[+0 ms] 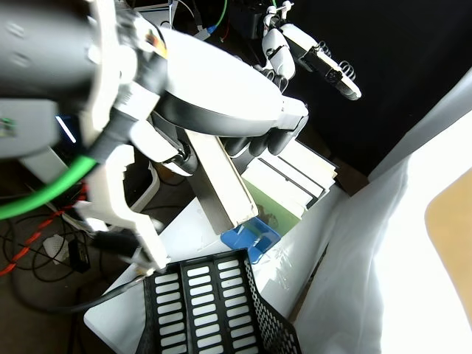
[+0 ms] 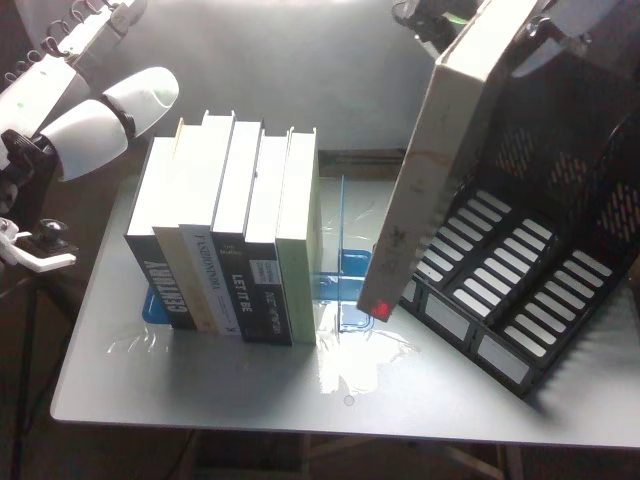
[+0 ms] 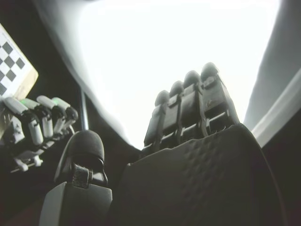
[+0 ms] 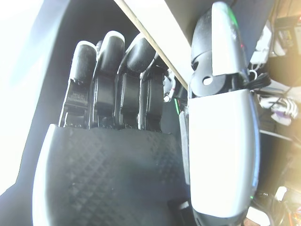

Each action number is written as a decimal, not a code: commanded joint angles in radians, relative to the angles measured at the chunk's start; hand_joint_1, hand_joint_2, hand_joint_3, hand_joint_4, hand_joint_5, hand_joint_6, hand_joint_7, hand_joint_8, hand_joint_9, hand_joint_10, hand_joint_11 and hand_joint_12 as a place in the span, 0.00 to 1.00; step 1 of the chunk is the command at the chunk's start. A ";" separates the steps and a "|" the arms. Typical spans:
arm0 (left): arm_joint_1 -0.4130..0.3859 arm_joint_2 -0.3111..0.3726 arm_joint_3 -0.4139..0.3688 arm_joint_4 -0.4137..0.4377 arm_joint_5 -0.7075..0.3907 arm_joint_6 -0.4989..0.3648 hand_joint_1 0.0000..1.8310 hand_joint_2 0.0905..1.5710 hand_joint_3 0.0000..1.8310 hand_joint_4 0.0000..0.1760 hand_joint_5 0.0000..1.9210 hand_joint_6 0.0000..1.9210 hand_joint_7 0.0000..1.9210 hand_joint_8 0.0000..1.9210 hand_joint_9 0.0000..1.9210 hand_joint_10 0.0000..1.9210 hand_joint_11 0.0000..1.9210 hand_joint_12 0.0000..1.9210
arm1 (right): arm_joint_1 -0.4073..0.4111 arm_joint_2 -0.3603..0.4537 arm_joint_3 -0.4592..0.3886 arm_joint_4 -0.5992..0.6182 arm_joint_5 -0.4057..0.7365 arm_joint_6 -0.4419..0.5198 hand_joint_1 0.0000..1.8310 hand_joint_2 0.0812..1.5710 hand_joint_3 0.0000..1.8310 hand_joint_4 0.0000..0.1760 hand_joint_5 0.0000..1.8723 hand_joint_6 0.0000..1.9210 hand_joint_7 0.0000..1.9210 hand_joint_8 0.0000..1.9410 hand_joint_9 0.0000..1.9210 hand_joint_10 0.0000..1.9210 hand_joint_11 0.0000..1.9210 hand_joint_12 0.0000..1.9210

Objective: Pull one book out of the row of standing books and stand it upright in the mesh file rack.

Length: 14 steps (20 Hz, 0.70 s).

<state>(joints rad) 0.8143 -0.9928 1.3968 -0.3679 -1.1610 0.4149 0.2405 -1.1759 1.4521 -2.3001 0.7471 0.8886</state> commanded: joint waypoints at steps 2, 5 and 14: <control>-0.012 0.009 -0.003 -0.002 -0.127 -0.003 0.00 0.86 0.01 0.00 0.00 0.00 0.00 0.00 0.00 0.00 0.00 0.00 | 0.018 0.018 0.004 -0.001 -0.074 0.023 0.64 0.80 0.00 0.00 0.45 0.63 0.28 0.86 0.15 0.88 0.02 1.00; -0.011 0.011 -0.008 -0.002 -0.128 -0.003 0.00 0.87 0.01 0.00 0.00 0.00 0.00 0.00 0.00 0.00 0.00 0.00 | -0.003 0.019 0.014 -0.023 -0.096 0.030 0.73 0.77 0.00 0.00 0.39 0.65 0.42 0.70 0.35 0.83 0.15 1.00; 0.012 0.027 -0.025 -0.007 -0.150 -0.012 0.00 0.86 0.00 0.00 0.00 0.00 0.00 0.00 0.00 0.00 0.00 0.00 | -0.109 -0.063 0.127 -0.024 -0.188 0.039 0.74 0.74 0.00 0.00 0.39 0.66 0.44 0.59 0.46 0.71 0.34 0.88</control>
<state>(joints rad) 0.8349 -0.9733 1.3720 -0.3759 -1.1824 0.4118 0.1234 -1.2514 1.5806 -2.3585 0.6209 0.9276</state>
